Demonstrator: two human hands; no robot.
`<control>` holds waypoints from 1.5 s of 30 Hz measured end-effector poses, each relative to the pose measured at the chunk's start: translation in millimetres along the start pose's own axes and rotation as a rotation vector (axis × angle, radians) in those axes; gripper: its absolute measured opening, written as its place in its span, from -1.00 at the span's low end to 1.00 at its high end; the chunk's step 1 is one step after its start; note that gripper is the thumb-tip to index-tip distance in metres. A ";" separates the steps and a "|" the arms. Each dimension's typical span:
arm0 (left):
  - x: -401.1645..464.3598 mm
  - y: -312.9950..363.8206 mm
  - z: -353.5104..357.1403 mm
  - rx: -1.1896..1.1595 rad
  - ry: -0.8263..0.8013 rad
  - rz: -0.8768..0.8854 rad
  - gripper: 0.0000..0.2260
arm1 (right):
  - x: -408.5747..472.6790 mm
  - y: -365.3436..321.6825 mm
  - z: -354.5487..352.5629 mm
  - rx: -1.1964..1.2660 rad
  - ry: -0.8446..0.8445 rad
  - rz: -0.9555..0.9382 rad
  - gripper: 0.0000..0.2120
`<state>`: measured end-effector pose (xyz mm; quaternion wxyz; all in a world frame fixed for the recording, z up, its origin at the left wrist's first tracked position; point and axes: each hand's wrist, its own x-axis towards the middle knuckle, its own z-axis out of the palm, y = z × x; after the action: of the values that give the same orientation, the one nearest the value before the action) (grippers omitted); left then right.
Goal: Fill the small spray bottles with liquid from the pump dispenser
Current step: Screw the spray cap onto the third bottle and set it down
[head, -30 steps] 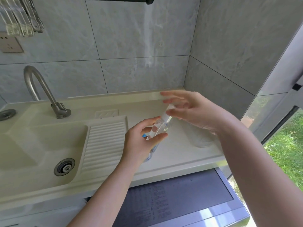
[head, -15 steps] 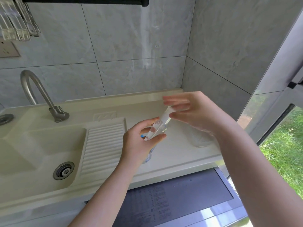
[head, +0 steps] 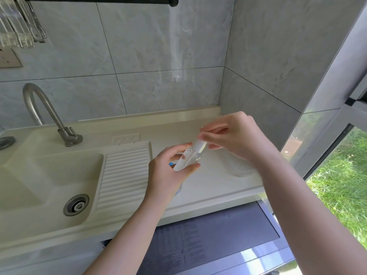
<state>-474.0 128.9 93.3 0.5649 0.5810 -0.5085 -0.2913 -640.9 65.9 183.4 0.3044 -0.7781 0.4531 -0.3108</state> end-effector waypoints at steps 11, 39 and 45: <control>-0.9 -0.7 17.8 0.035 -0.032 -0.024 -0.59 | -3.4 27.3 -6.9 0.239 -0.080 0.034 -0.70; 1.4 -31.3 129.0 -0.102 0.016 -0.027 -0.48 | -19.5 124.0 -26.7 0.056 -0.063 0.199 -0.75; 5.8 -41.3 157.0 -0.147 0.053 -0.025 -0.55 | -17.5 154.4 -25.5 0.076 -0.009 0.159 -0.81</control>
<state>-604.7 60.6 25.2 0.6156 0.5516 -0.4634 -0.3195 -746.9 14.2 79.0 0.3596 -0.7289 0.4999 -0.2991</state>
